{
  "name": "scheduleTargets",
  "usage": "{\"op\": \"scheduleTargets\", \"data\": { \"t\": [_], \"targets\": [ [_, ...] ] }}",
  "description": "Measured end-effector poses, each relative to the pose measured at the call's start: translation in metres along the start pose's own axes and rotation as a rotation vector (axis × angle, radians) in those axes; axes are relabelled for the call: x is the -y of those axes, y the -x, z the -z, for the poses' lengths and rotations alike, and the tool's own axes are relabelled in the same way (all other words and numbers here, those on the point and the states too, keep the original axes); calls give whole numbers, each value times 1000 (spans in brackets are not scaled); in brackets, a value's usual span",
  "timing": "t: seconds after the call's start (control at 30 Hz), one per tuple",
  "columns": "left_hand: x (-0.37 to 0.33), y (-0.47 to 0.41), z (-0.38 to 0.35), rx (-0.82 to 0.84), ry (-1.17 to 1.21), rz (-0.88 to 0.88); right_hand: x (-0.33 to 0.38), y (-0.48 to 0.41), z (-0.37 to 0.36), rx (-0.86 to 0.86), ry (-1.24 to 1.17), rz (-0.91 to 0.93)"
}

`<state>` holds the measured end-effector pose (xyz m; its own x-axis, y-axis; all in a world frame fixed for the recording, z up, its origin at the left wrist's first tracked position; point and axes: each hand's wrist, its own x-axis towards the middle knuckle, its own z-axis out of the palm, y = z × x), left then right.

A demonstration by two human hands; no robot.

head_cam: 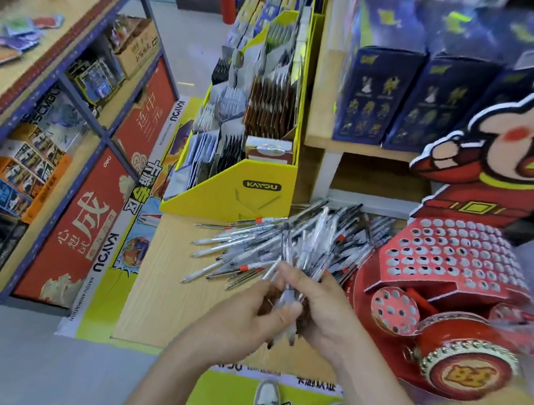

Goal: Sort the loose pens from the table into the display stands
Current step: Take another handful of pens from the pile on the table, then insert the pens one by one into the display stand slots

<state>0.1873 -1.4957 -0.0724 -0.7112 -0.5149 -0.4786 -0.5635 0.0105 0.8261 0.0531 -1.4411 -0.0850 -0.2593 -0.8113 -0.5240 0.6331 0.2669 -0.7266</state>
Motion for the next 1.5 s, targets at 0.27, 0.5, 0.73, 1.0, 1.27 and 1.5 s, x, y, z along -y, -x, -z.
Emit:
{"op": "scheduleTargets", "data": {
  "t": [0.27, 0.5, 0.73, 1.0, 1.27, 1.5],
  "targets": [
    [-107, -14, -2, -142, 532, -224, 62, 61, 20, 33, -3, 201],
    [-174, -41, -55, -156, 727, -309, 100, 107, 75, -51, 34, 341],
    [-221, -63, -123, -102, 718, -401, 111, 144, 142, 28, -260, 322],
    [-279, -87, -228, -17, 797, -484, 152, 199, 270, -146, -261, 317],
    [-308, -120, -289, -376, 606, -552, 179, 219, 374, -494, 104, 378],
    [-311, -134, -294, -489, 141, -618, 185, 212, 406, -492, -154, 330]
  ]
}}
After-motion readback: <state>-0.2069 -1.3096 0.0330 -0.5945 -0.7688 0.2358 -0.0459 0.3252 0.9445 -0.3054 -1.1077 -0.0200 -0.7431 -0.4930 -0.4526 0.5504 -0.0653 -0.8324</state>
